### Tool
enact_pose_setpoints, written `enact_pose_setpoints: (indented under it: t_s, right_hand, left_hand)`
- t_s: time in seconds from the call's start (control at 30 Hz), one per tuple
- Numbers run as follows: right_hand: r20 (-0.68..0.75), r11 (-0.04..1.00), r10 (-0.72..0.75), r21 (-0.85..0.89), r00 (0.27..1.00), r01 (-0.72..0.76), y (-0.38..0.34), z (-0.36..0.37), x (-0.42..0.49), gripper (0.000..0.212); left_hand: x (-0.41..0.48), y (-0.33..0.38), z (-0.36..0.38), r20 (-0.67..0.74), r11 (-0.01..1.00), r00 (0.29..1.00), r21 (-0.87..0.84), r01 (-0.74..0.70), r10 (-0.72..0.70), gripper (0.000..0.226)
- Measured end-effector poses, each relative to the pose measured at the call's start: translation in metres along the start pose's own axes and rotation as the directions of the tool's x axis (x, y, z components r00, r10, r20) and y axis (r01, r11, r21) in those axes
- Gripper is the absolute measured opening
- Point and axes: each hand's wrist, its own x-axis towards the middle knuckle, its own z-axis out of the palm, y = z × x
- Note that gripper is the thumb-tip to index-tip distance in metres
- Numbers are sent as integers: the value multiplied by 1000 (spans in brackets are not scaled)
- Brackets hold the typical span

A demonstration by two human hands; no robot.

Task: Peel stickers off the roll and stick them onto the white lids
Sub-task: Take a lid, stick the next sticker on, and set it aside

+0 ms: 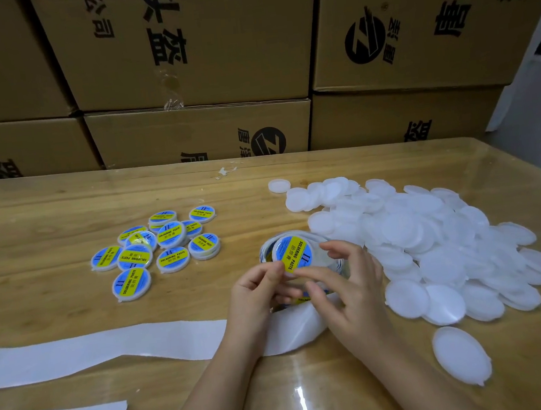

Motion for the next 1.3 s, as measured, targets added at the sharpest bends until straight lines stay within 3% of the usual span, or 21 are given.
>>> enact_pose_setpoints:
  t_s: [0.23, 0.53, 0.77, 1.03, 1.3]
  right_hand:
    - [-61, 994, 105, 11, 993, -105, 4, -3, 2, 26]
    - [-41, 989, 148, 23, 988, -147, 3, -6, 3, 31]
    - [26, 997, 67, 32, 997, -68, 2, -4, 0, 33]
    - [64, 999, -12, 49, 998, 9, -8, -5, 0, 31]
    - [-18, 997, -55, 53, 998, 56, -4, -7, 1, 26]
  left_hand:
    - [2, -1, -2, 9, 1000, 1000, -25, 2, -2, 26]
    - [0, -3, -1, 131, 999, 990, -3, 43, -42, 24]
    - [-3, -2, 1, 200, 999, 978, 11, 50, -51, 25]
    - [-2, -2, 0, 178, 999, 983, -21, 46, -42, 24]
    - [0, -4, -3, 141, 998, 989, -44, 50, -44, 27]
